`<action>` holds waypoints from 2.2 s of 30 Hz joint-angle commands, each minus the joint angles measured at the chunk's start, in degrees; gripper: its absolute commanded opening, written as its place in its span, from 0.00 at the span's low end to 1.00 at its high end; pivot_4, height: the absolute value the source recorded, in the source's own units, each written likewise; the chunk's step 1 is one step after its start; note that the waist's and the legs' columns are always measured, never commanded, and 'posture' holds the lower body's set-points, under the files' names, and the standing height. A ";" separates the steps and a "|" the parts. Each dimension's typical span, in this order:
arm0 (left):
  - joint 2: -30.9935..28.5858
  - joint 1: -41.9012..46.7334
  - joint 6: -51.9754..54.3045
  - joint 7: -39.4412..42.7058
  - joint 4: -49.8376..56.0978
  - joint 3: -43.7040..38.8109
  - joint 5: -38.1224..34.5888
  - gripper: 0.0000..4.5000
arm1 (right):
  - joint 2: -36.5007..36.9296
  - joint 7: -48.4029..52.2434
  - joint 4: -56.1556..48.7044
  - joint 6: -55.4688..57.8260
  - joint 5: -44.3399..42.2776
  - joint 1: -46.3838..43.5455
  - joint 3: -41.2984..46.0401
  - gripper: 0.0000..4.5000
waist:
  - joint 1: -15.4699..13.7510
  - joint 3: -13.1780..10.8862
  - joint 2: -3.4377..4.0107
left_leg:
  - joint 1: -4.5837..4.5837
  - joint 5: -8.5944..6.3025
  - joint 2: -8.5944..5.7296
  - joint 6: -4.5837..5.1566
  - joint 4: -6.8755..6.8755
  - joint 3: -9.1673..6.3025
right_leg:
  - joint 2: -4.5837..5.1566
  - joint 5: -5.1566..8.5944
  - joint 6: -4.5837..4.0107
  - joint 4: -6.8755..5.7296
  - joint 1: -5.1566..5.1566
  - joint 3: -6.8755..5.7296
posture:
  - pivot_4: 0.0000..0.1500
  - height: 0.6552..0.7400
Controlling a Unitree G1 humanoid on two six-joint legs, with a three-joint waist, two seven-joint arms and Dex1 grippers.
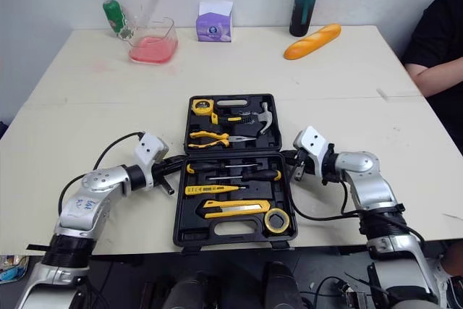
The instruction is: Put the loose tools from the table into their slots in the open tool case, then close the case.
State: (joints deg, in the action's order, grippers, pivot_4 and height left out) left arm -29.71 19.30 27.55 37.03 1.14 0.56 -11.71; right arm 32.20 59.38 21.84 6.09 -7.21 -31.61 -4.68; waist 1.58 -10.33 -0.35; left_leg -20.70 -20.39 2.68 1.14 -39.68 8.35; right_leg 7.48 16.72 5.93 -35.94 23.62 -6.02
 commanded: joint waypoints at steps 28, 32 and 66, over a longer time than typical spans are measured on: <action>-9.60 9.86 40.78 -7.61 13.79 -17.46 -17.32 1.00 | 11.48 -4.33 -8.65 61.25 -9.24 -18.31 2.21 0.99 | -0.03 -0.02 0.02 | -0.68 0.04 0.00 -0.01 -0.08 -0.10 | 0.04 -0.02 0.01 -0.03 0.54 -0.04 | 1.00 1.00; -4.71 25.58 53.45 -13.54 3.18 -16.20 -16.47 1.00 | 8.39 -5.43 -3.22 70.29 -10.52 -28.01 -0.21 0.99 | -0.03 -0.06 -0.04 | -0.79 0.08 -0.11 0.02 -0.03 -0.04 | -0.06 -0.04 0.05 -0.02 0.66 -0.04 | 1.00 1.00; -1.12 36.27 50.69 -15.93 -16.15 -1.12 -8.05 1.00 | -0.80 -19.19 2.88 69.53 -9.33 -32.17 -2.11 0.99 | 0.17 -0.05 -0.04 | -1.01 0.32 -0.57 -0.11 0.15 0.05 | -0.01 -0.11 0.16 -0.09 1.01 -0.05 | 1.00 1.00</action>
State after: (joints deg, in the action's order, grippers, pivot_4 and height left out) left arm -30.77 53.75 79.18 21.28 -14.58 0.19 -20.49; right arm 31.31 40.57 25.25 76.26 -16.54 -63.46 -7.76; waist 1.75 -10.38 -0.39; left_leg -21.70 -20.07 2.10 1.04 -39.53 8.39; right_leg 7.46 16.61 6.10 -36.03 24.64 -6.07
